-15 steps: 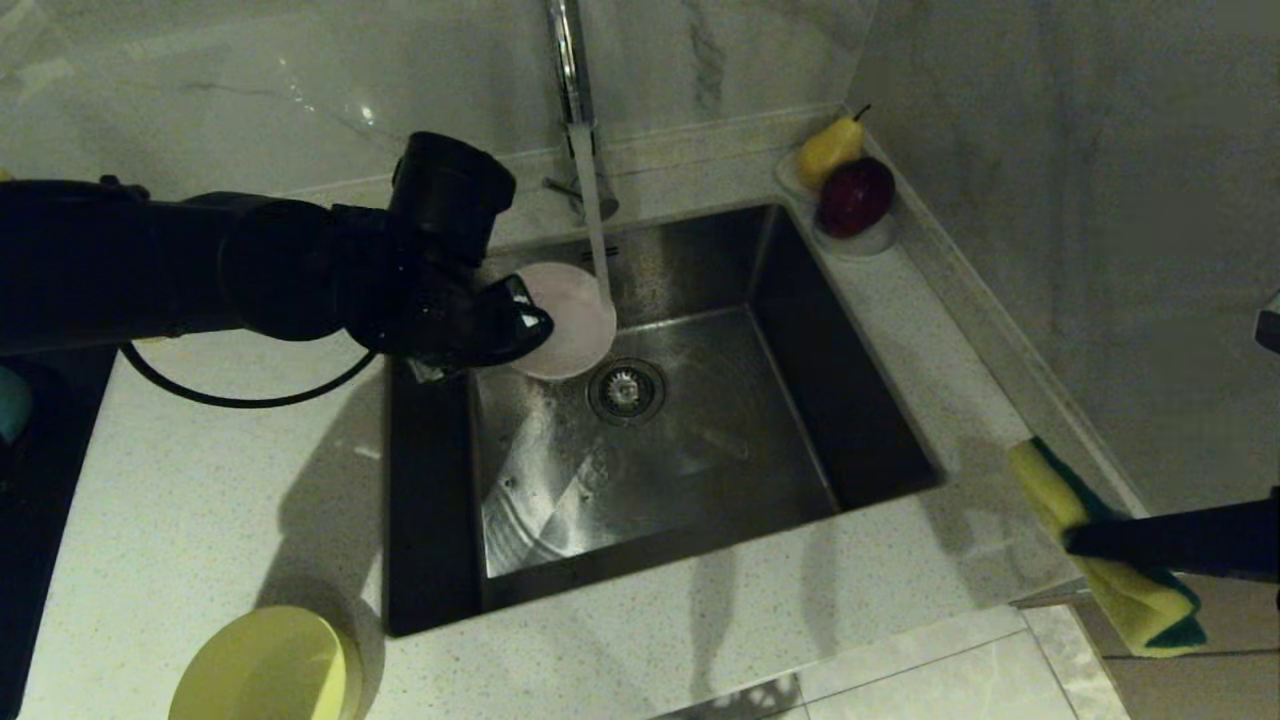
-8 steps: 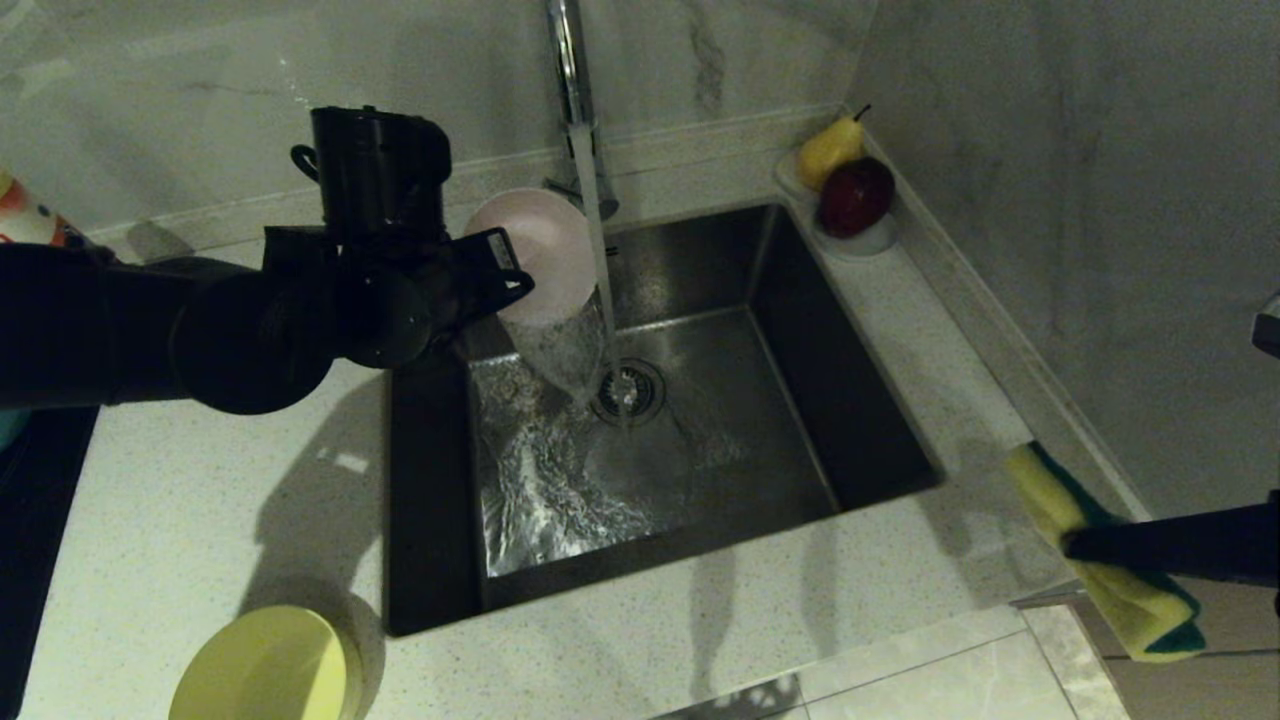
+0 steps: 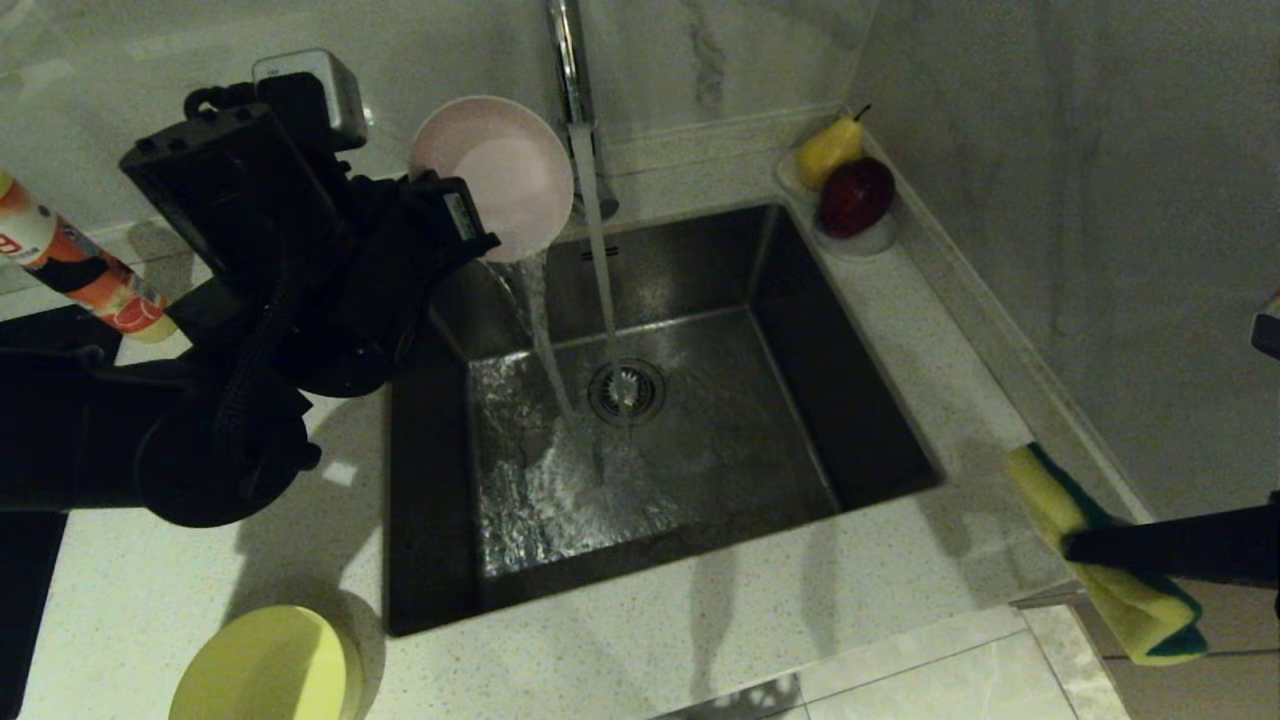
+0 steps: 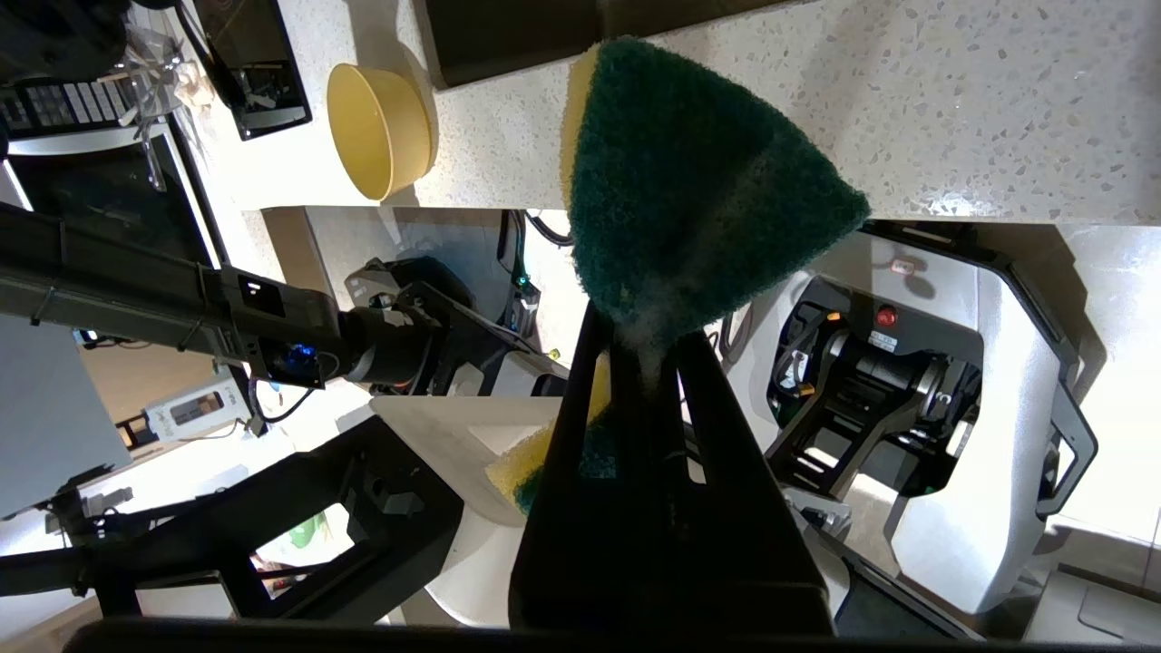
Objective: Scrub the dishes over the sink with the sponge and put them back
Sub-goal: Wash the bowl
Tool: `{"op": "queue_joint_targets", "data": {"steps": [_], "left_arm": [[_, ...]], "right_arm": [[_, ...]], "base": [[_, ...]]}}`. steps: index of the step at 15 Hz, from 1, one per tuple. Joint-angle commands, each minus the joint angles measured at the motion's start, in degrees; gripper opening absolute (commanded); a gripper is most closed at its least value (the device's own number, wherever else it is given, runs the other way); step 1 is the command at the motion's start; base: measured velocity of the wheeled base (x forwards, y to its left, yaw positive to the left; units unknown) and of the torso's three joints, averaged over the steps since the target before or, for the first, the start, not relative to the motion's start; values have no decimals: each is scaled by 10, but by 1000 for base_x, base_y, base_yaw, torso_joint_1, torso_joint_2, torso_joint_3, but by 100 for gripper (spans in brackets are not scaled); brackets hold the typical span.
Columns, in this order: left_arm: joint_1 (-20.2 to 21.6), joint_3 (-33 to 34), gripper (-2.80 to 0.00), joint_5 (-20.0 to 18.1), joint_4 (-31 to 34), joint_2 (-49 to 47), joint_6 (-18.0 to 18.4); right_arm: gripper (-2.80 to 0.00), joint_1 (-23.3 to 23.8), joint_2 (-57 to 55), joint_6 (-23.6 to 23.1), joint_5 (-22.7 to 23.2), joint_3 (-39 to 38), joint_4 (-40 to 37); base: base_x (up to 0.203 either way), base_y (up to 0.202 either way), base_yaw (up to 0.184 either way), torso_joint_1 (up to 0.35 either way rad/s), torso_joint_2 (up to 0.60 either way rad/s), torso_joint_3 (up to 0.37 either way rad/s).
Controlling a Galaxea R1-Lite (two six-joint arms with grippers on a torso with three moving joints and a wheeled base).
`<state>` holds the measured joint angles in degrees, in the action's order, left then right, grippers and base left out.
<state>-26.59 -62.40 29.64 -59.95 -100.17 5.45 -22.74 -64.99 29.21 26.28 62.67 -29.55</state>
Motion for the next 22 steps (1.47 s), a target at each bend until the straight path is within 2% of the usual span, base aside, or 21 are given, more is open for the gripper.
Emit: {"op": "queue_joint_targets", "data": {"steps": [1,3,6,11,13,14,17,20,21,22], "left_arm": [[0,22,-280,-41,-93,6,60],[0,28,-280,-71,-143,8,73],[0,45,-280,-91,-189,13,76],[0,54,-280,-101,-173,38,74],[0,71,-280,-102,-117,67,73],[0,80,-280,-103,-66,85,69],[0,84,-280,-104,111,136,32],[-1,69,-280,-105,318,163,3],[-2,52,-280,-105,374,161,-32],[-13,36,-280,-105,406,151,-89]], "right_arm": [[-280,0,-1,1,1,1,-2],[-280,0,-4,1,1,3,-2],[-280,0,-10,0,1,4,-2],[-280,-9,-14,1,2,7,-1],[-280,-9,-12,1,2,7,0],[-280,-10,-11,1,2,7,2],[-280,-19,-9,1,3,11,3],[-280,-37,-18,2,3,37,0],[-280,-46,-26,3,3,50,-1],[-280,-55,-40,5,3,64,-2]], "base": [[0,0,0,0,0,0],[0,0,0,0,0,0],[0,0,0,0,0,0],[0,0,0,0,0,0],[0,0,0,0,0,0],[0,0,0,0,0,0],[0,0,0,0,0,0],[0,0,0,0,0,0],[0,0,0,0,0,0],[0,0,0,0,0,0]]}}
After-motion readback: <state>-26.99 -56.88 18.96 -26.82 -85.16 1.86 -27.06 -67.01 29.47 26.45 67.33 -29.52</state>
